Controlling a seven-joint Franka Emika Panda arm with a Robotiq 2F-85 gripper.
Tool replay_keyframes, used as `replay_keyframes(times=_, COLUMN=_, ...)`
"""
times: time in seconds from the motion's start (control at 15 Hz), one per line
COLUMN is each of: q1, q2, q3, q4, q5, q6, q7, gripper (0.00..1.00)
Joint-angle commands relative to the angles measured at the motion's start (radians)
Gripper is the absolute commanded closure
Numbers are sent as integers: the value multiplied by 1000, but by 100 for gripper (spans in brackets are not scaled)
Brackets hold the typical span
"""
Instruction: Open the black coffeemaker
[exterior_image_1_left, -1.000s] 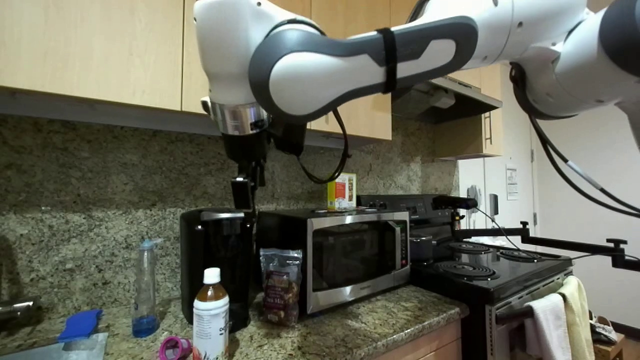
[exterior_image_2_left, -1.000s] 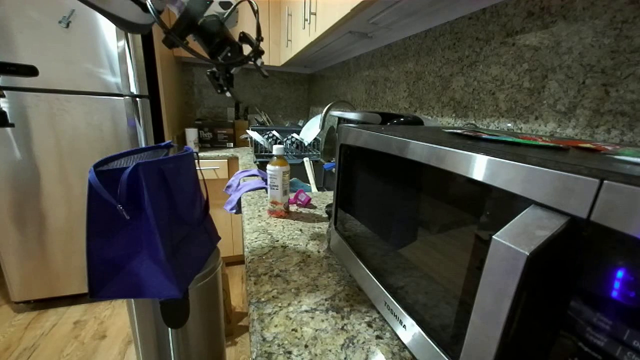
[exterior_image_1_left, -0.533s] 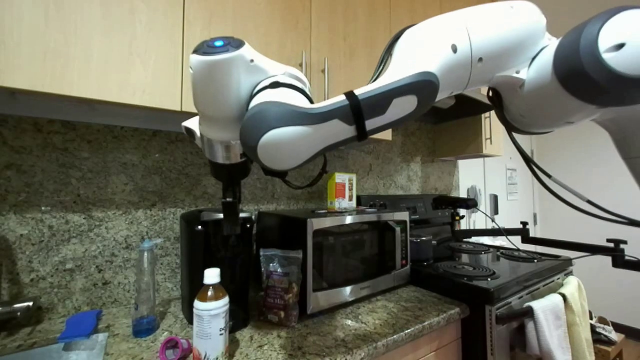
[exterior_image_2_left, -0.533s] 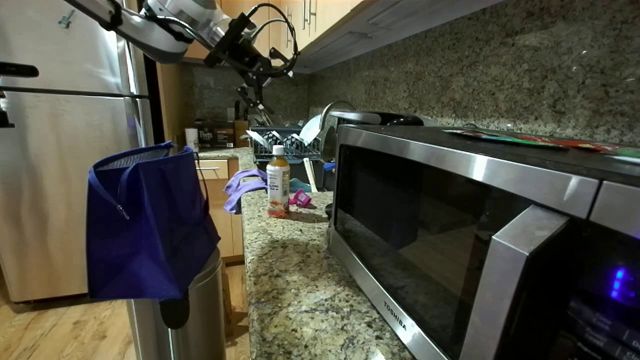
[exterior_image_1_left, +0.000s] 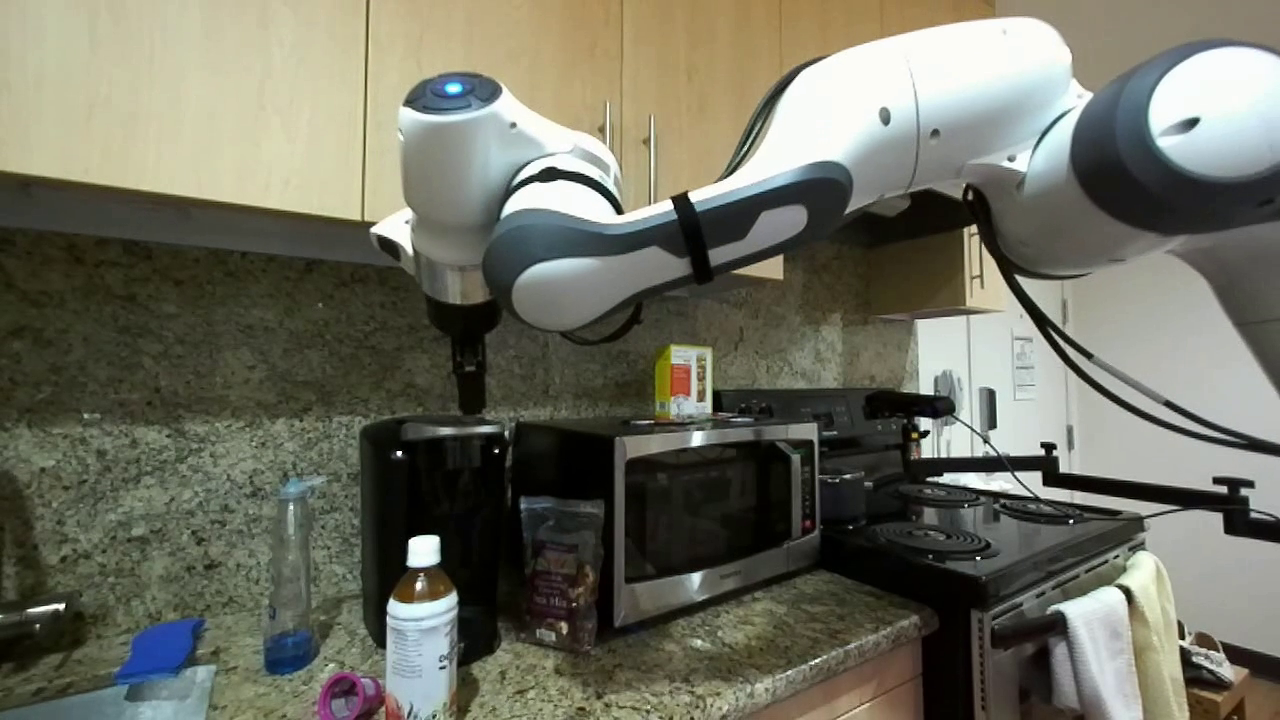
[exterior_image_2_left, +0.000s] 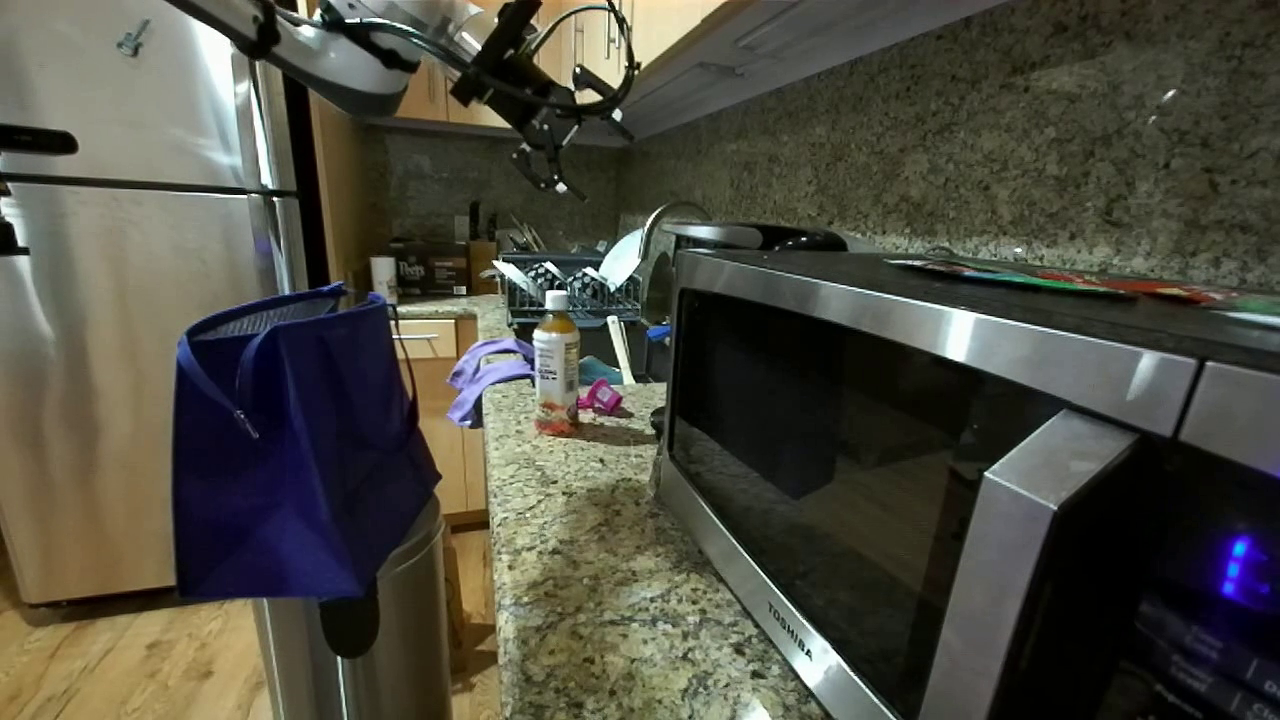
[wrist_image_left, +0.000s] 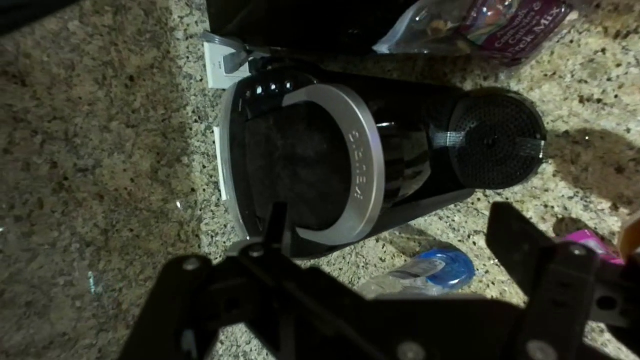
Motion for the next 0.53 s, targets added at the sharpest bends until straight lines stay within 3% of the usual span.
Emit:
replay_keyframes(times=0.0, q1=-33, q2=75, q3=-5, q4=86, q5=20, q6=4, q7=-87, gripper=0)
replay_keyframes(times=0.47, q1=-62, q2=188, q3=-18, q4=191, q5=47, q6=24, q7=-123, gripper=0)
